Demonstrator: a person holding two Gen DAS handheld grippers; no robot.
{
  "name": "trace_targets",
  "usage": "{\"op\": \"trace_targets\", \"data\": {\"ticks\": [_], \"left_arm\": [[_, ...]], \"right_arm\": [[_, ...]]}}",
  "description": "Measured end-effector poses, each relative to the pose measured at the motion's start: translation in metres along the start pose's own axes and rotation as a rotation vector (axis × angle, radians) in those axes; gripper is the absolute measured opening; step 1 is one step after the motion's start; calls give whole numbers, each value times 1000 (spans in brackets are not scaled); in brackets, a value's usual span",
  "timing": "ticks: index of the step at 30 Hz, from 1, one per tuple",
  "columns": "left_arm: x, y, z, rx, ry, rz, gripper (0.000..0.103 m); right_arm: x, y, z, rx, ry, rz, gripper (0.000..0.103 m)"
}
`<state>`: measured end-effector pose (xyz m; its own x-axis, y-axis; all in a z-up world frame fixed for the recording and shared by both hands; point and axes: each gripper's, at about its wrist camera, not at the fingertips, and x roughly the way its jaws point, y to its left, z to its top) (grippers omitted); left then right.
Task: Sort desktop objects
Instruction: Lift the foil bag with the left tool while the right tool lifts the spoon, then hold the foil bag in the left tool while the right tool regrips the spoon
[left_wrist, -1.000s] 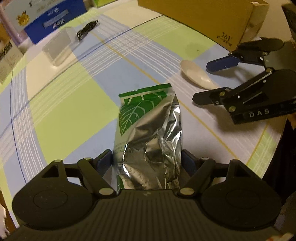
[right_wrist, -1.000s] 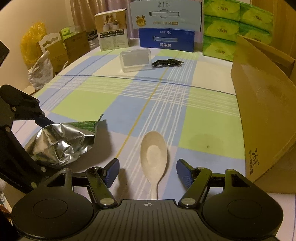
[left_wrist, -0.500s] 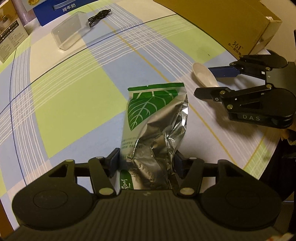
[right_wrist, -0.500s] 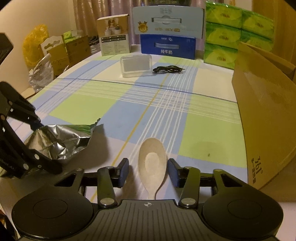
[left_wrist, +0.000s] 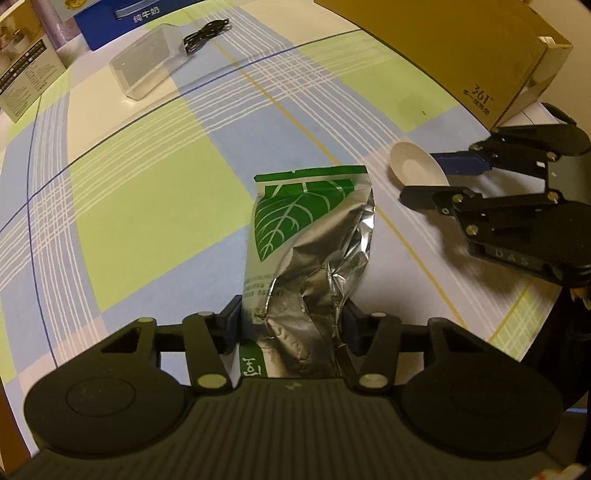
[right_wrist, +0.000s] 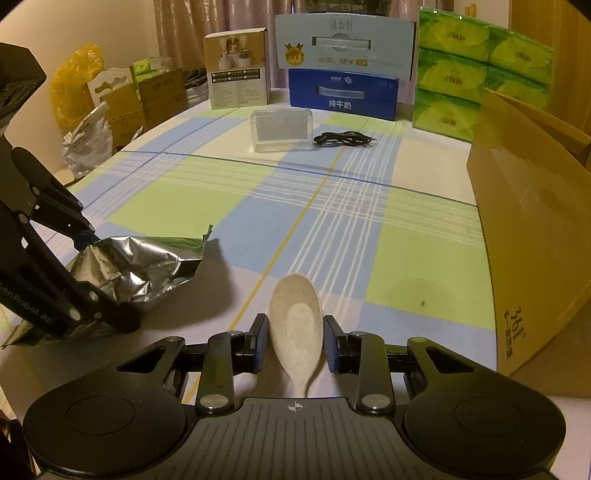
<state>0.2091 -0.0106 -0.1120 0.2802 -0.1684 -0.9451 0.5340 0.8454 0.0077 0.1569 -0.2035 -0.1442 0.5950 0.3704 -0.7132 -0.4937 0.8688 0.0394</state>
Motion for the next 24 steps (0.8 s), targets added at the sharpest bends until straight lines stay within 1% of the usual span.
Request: {"op": "trace_targets", "data": {"ticks": [3, 9, 10, 11, 12, 18, 24], "left_arm": [[-4, -2, -1, -23, -9, -2, 44], [-11, -6, -8, -56, -23, -5, 41], [-13, -7, -9, -61, -28, -6, 41], [-14, -8, -10, -66, -33, -6, 41], [-16, -9, -11, -71, -38, -8, 41], [-19, -13, -14, -87, -47, -21, 41], [-12, -4, -16, -142, -47, -22, 41]], "right_arm": [[-7, 1, 0, 21, -9, -5, 28], [-22, 3, -2, 77, -11, -17, 28], [-25, 3, -2, 85, -13, -15, 25], [-28, 3, -2, 94, -15, -15, 5], [-30, 3, -2, 97, -12, -17, 0], [-31, 6, -5, 92, 2, -30, 0], [-30, 4, -8, 99, -5, -63, 0]]}}
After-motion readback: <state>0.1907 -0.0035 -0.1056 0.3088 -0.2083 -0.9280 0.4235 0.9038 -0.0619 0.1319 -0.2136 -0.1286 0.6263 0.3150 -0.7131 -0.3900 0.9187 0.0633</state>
